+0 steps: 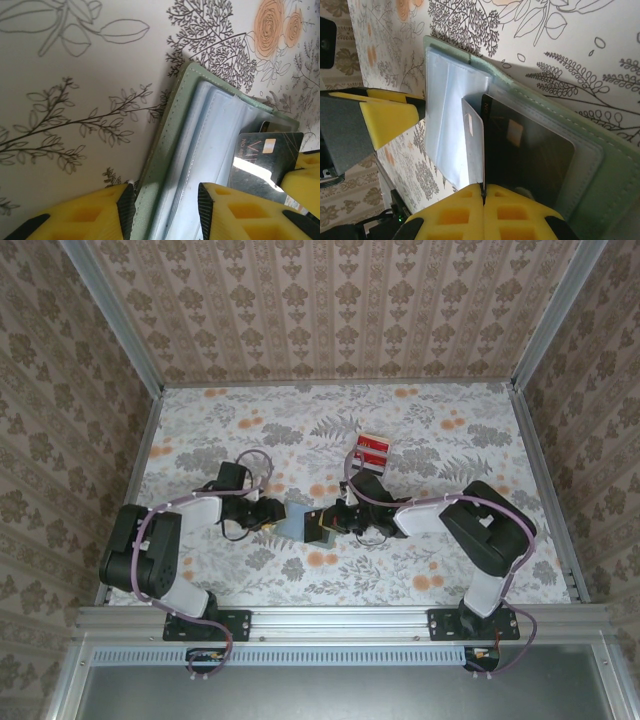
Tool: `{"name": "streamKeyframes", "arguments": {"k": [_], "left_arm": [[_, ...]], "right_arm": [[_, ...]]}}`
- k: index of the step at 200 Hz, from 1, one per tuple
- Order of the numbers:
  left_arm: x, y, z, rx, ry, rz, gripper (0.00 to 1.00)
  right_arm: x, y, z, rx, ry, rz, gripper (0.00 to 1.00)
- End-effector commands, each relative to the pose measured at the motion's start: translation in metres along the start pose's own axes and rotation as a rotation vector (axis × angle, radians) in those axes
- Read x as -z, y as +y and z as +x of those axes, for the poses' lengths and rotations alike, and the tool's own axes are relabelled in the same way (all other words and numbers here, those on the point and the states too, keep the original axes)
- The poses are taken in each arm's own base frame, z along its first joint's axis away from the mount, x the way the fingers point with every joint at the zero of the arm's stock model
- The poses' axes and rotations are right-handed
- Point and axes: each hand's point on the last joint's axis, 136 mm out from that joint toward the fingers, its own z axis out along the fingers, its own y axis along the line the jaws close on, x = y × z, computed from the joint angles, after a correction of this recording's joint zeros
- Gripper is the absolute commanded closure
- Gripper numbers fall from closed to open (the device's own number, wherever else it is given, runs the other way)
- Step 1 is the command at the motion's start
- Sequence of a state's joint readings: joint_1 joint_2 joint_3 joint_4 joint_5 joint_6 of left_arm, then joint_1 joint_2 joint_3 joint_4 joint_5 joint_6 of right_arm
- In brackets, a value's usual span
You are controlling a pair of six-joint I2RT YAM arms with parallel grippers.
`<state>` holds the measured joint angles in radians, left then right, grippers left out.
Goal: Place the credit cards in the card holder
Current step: Insert the credit card into the card slot.
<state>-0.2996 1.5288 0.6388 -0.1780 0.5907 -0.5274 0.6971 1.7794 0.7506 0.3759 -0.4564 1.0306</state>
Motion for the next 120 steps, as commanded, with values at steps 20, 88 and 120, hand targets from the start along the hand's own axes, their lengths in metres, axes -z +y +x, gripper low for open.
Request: {"name": "streamKeyframes", "arguments": {"k": [20,88,120], "left_arm": [[-0.017,-0.002,0.024,0.007,0.069,0.001,0.61],[-0.019,0.006,0.028,0.028,0.061,-0.031,0.65],[-0.023,0.003,0.032,0.026,0.064,-0.026,0.67]], "right_arm": [[-0.013,-0.004,-0.005,-0.034,-0.011,-0.005,0.98],[0.007,-0.018,-0.008,-0.037,-0.050,0.058,0.98],[-0.002,-0.020,-0.014,-0.042,-0.066,0.060,0.98]]}}
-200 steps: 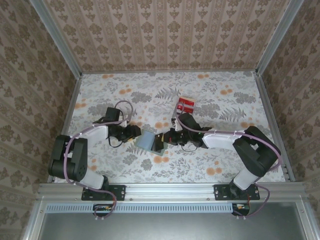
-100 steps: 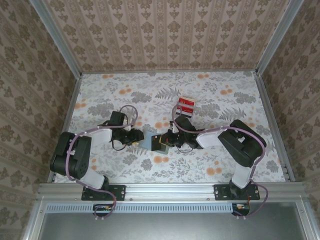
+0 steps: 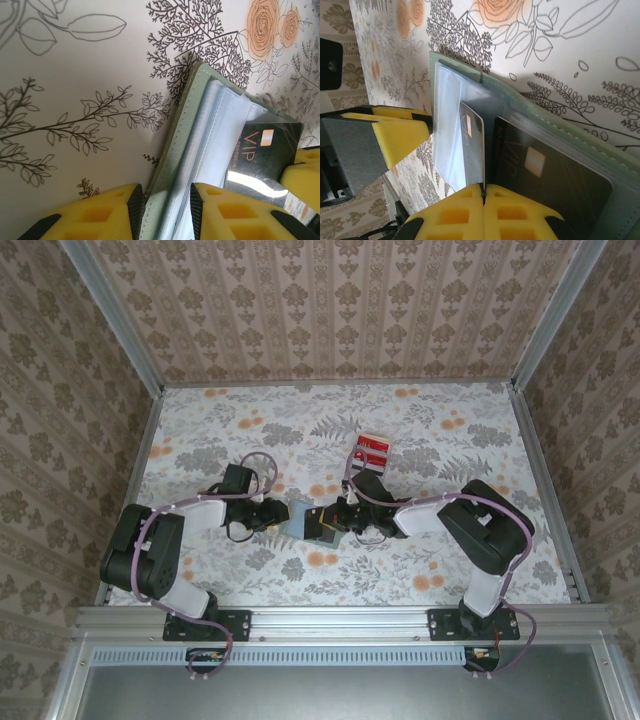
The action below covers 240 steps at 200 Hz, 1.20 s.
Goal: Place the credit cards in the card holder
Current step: Insert the credit card into the card slot.
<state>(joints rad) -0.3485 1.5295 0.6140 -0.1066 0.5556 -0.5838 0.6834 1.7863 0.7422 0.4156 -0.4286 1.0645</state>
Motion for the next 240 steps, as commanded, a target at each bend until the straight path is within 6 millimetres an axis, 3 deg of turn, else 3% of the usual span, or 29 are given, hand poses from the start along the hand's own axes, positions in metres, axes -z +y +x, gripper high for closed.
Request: {"name": "streamKeyframes", "arguments": {"k": [1,32,85,184,213,240], "left_arm": [[-0.014,0.008,0.030,0.032,0.084,-0.021,0.67],[-0.018,0.007,0.039,0.035,0.096,-0.022,0.69],[-0.023,0.009,0.048,0.054,0.096,-0.021,0.77],[-0.032,0.003,0.055,0.030,0.119,-0.027,0.82],[-0.029,0.003,0.050,0.022,0.112,-0.036,0.82],[-0.027,0.003,0.046,0.020,0.105,-0.036,0.82]], "right_arm": [[-0.003,-0.016,-0.003,-0.009,-0.022,0.061,0.98],[-0.015,-0.011,-0.011,-0.014,-0.042,0.042,0.99],[-0.012,-0.014,-0.020,0.007,-0.107,0.079,0.99],[-0.030,-0.005,-0.005,0.073,-0.072,0.105,0.98],[-0.024,-0.009,-0.006,0.102,-0.073,0.144,0.94],[-0.015,-0.005,-0.007,0.136,-0.071,0.170,0.79]]}}
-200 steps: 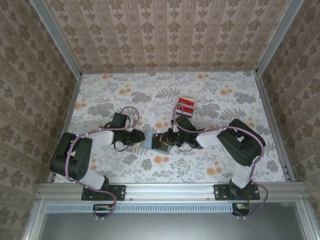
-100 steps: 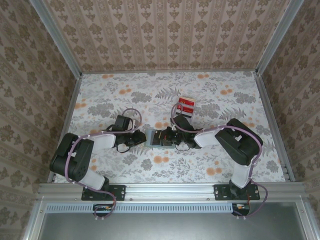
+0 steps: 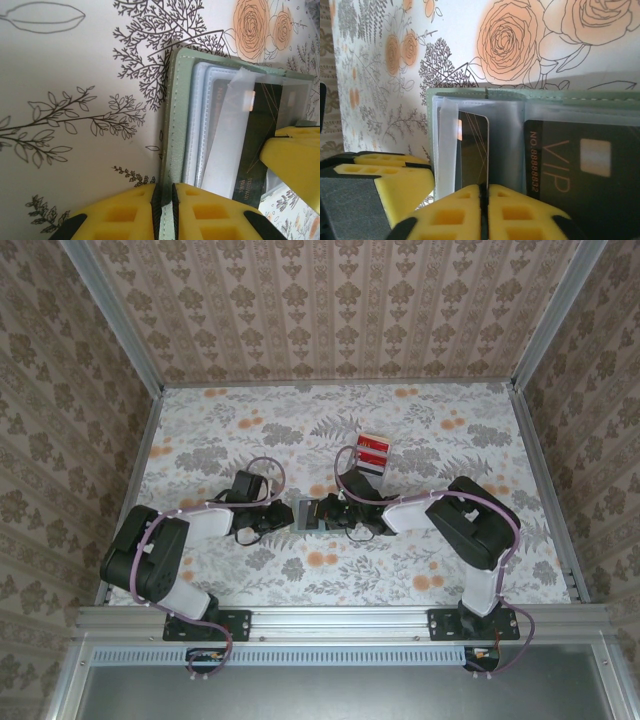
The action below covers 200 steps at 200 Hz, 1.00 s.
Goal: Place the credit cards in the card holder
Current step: Insert the credit card into the card slot.
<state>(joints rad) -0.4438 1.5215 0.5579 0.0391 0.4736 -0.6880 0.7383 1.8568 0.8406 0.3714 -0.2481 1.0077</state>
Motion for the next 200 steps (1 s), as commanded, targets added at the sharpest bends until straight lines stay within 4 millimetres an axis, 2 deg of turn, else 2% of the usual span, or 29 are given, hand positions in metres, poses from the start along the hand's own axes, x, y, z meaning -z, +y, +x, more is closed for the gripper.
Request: {"name": "streamKeyframes", "arguments": {"k": [1,22,56,90,106,133,154,200], "left_arm": [[-0.010,0.013,0.042,0.034,0.161,-0.031,0.82],[-0.007,0.014,0.038,0.035,0.154,-0.033,0.83],[0.002,0.020,0.030,0.052,0.122,-0.036,0.88],[0.006,0.015,0.024,0.045,0.111,-0.021,0.92],[0.007,0.009,0.020,0.037,0.102,-0.001,0.93],[0.009,-0.001,0.013,0.021,0.090,0.032,1.00],[0.010,-0.006,0.010,0.015,0.089,0.043,1.00],[0.017,-0.017,0.001,0.003,0.067,0.075,1.00]], "right_arm": [[0.007,-0.006,0.010,0.057,0.036,0.071,0.79],[0.017,-0.002,0.004,0.082,0.024,0.089,0.72],[0.041,0.009,-0.012,0.134,0.001,0.111,0.69],[0.058,0.003,-0.023,0.177,-0.006,0.164,0.64],[0.057,-0.001,-0.023,0.186,0.003,0.177,0.64],[0.047,-0.013,-0.016,0.186,0.036,0.200,0.64],[0.040,-0.020,-0.011,0.181,0.061,0.205,0.64],[0.042,-0.009,-0.007,0.234,0.089,0.178,0.63]]}}
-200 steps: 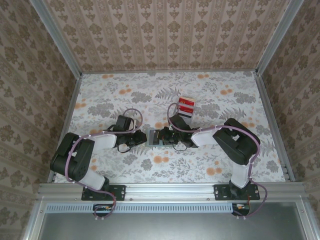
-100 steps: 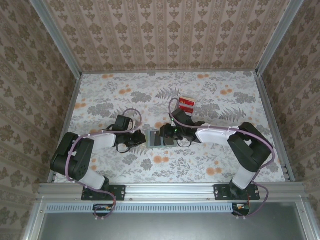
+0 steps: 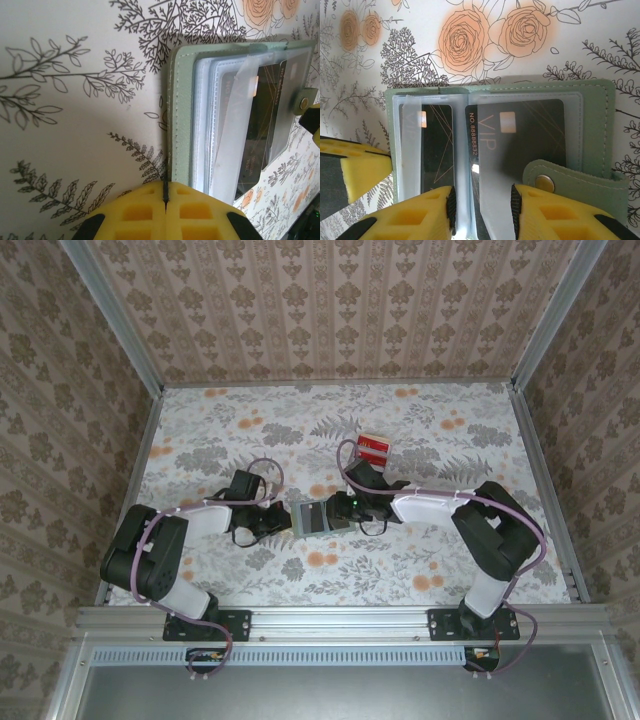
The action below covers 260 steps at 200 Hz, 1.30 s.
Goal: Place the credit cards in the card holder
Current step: Insert the credit card into the card slot.
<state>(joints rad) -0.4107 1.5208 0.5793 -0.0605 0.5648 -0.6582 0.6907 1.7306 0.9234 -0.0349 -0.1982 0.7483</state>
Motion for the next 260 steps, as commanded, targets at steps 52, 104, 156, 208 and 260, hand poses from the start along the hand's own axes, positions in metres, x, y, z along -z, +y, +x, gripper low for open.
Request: {"name": "streamKeyframes", "arguments": {"k": [52,104,156,208,260], "left_arm": [[0.017,-0.033,-0.019,-0.043,-0.039,0.083,1.00],[0.023,0.004,-0.021,0.059,-0.086,-0.007,0.99],[0.038,0.017,-0.026,0.095,-0.142,0.004,0.98],[0.038,0.017,-0.025,0.077,-0.146,0.021,0.97],[0.034,0.019,-0.024,0.075,-0.137,0.033,0.97]], "right_arm": [[-0.003,0.024,0.010,0.211,0.076,0.055,0.53],[-0.013,0.039,0.018,0.409,0.095,0.240,0.47],[-0.022,0.051,0.021,0.515,0.113,0.368,0.49],[-0.029,0.049,0.018,0.577,0.104,0.495,0.49],[-0.041,0.040,0.028,0.563,0.140,0.508,0.60]]}}
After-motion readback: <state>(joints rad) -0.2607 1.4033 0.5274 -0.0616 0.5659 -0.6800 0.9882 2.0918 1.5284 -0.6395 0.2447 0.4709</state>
